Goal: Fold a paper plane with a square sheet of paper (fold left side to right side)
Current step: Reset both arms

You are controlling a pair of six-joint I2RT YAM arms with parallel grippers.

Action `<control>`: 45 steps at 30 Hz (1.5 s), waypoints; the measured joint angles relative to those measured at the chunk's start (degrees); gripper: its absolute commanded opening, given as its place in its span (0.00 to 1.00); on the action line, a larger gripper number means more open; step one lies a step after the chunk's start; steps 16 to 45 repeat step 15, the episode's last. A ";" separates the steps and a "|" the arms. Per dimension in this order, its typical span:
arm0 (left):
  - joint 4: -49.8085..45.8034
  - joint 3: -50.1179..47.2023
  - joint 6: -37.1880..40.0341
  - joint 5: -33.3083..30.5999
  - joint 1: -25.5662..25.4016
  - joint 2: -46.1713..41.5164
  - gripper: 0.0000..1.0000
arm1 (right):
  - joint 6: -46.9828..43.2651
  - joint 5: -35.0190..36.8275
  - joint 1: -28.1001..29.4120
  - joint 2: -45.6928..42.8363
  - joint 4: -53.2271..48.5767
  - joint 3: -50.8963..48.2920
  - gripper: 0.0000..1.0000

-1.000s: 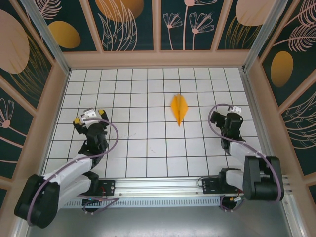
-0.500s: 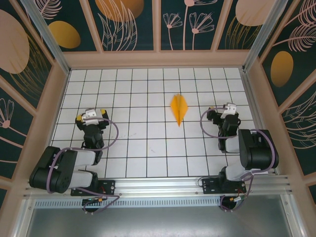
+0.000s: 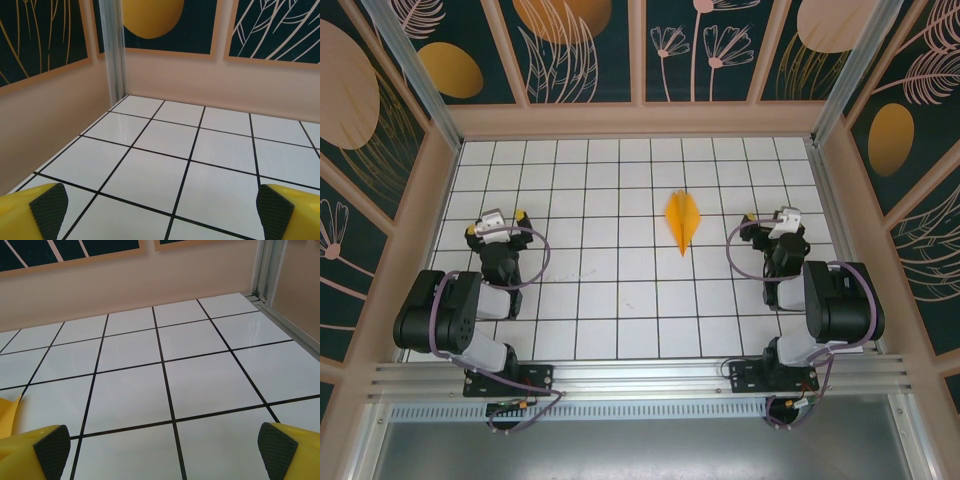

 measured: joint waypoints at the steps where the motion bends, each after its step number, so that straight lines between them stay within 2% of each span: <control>1: -0.20 0.00 -0.17 0.13 0.04 0.00 0.98 | 0.00 -0.02 0.02 0.00 0.00 0.00 0.99; 45: -1.33 0.00 -0.61 0.44 0.04 0.00 0.98 | -0.02 -0.24 0.02 0.00 0.00 0.00 0.99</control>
